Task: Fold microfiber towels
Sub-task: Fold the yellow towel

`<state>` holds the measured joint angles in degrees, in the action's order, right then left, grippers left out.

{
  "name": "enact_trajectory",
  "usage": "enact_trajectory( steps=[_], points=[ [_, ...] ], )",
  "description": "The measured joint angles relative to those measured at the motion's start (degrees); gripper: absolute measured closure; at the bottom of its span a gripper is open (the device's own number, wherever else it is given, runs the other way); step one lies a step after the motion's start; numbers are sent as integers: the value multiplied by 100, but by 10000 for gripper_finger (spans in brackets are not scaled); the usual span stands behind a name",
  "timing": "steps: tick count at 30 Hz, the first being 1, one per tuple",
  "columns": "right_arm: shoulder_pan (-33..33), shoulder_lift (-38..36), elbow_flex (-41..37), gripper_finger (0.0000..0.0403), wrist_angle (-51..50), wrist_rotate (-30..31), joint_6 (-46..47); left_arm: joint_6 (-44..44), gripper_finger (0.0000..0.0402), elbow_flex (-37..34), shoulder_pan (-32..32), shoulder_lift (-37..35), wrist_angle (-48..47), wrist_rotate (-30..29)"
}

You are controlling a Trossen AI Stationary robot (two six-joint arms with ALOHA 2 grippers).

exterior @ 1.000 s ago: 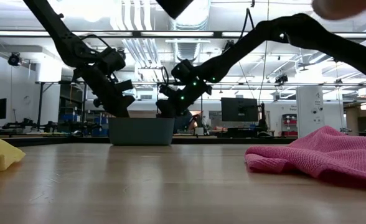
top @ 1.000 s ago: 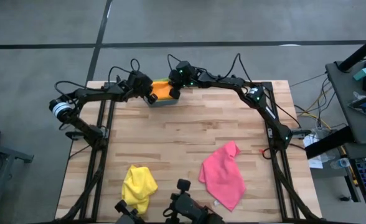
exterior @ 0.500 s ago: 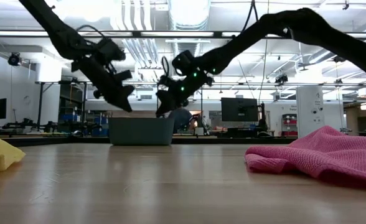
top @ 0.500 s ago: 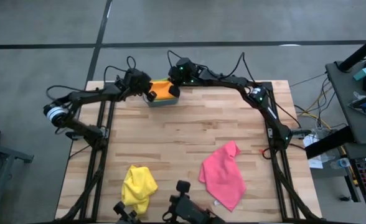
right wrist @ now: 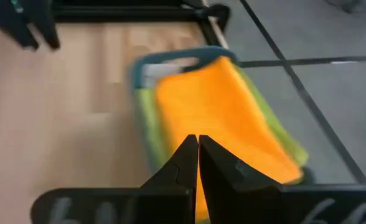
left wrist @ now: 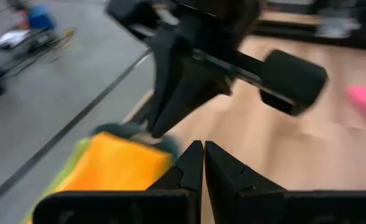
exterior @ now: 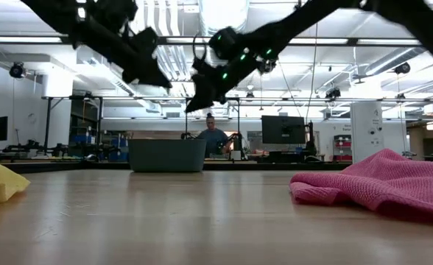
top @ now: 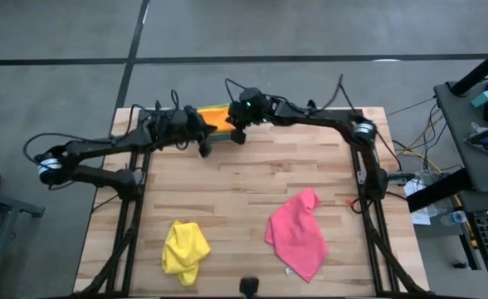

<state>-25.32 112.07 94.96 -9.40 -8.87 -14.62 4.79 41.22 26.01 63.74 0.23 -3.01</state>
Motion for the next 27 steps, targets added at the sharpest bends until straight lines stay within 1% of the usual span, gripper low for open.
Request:
enact_trajectory(
  steps=[4, 10, 11, 14, 18, 21, 24, 27],
  points=[
    [377, -815, -1050, 394, 488, 1, 194, -357, 400, -38, -840, -136, -13, 9],
    [974, -1899, -2423, 394, 1183, 1, 565, -1435, 400, -36, -2071, -112, -12, 13],
    [1073, -2062, -2624, 394, 1316, 0, 617, -1642, 400, -34, -2259, -108, -75, 56],
    [1330, -2451, -3178, 394, 1676, 5, 838, -2261, 400, 101, -2699, -98, -644, 350],
    [1603, -2910, -3809, 394, 2088, 3, 1068, -3601, 400, 336, -3190, -100, -1631, 420],
    [1755, -3132, -4219, 394, 2475, 7, 1287, -4706, 401, 398, -3676, -98, -2377, 422],
    [1879, -3217, -4552, 394, 2872, 8, 1473, -5849, 401, 396, -4273, -98, -2773, 436],
    [1961, -3230, -4754, 394, 3162, 5, 1579, -6967, 401, 390, -4899, -54, -2869, 438]
  ],
)
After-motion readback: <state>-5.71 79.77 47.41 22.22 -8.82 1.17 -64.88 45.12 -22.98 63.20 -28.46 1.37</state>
